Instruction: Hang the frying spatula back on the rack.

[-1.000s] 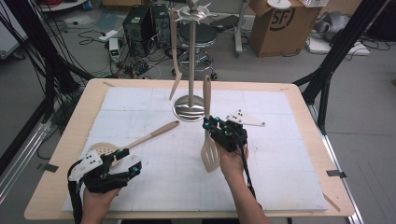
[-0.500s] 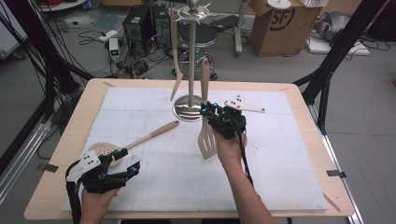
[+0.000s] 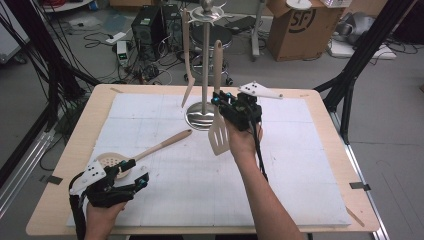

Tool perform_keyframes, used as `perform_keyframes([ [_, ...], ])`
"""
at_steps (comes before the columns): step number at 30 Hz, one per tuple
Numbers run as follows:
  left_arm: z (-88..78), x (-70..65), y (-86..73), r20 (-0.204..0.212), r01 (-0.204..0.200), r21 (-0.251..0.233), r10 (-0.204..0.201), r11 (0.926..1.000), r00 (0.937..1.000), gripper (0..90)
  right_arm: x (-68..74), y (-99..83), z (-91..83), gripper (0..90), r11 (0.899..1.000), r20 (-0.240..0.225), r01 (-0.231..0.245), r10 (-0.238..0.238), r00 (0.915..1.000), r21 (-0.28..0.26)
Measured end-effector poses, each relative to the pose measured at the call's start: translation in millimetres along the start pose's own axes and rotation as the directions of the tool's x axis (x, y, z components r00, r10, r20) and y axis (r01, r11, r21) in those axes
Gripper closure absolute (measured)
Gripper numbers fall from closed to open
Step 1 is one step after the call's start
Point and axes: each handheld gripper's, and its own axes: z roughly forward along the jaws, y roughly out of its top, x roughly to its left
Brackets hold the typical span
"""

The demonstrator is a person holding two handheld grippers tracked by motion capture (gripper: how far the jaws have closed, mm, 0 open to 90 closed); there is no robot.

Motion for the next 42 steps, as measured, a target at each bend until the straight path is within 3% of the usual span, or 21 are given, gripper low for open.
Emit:
perform_keyframes([
  [13,-0.9,2.8,-0.1,-0.001,0.009,-0.008,-0.009,0.9999,1.0000,27.4,-3.8,26.8,15.3,77.7,1.000,0.029,-0.011,0.011,0.9995,-0.002],
  [20,-1.1,2.8,0.0,0.000,0.010,-0.008,-0.010,0.9999,1.0000,27.4,-2.0,32.6,21.8,77.7,1.000,0.026,-0.005,0.005,0.9997,0.015],
  [30,-1.7,3.7,-0.1,-0.002,0.015,-0.013,-0.015,0.9998,0.9999,27.4,-5.9,36.9,30.7,77.7,0.999,0.060,0.006,-0.009,0.9981,0.045],
  [42,-2.4,6.4,-0.3,-0.006,0.019,-0.013,-0.019,0.9997,0.9998,27.4,-10.2,39.8,50.6,77.6,0.996,0.073,0.009,-0.016,0.9972,0.085],
])
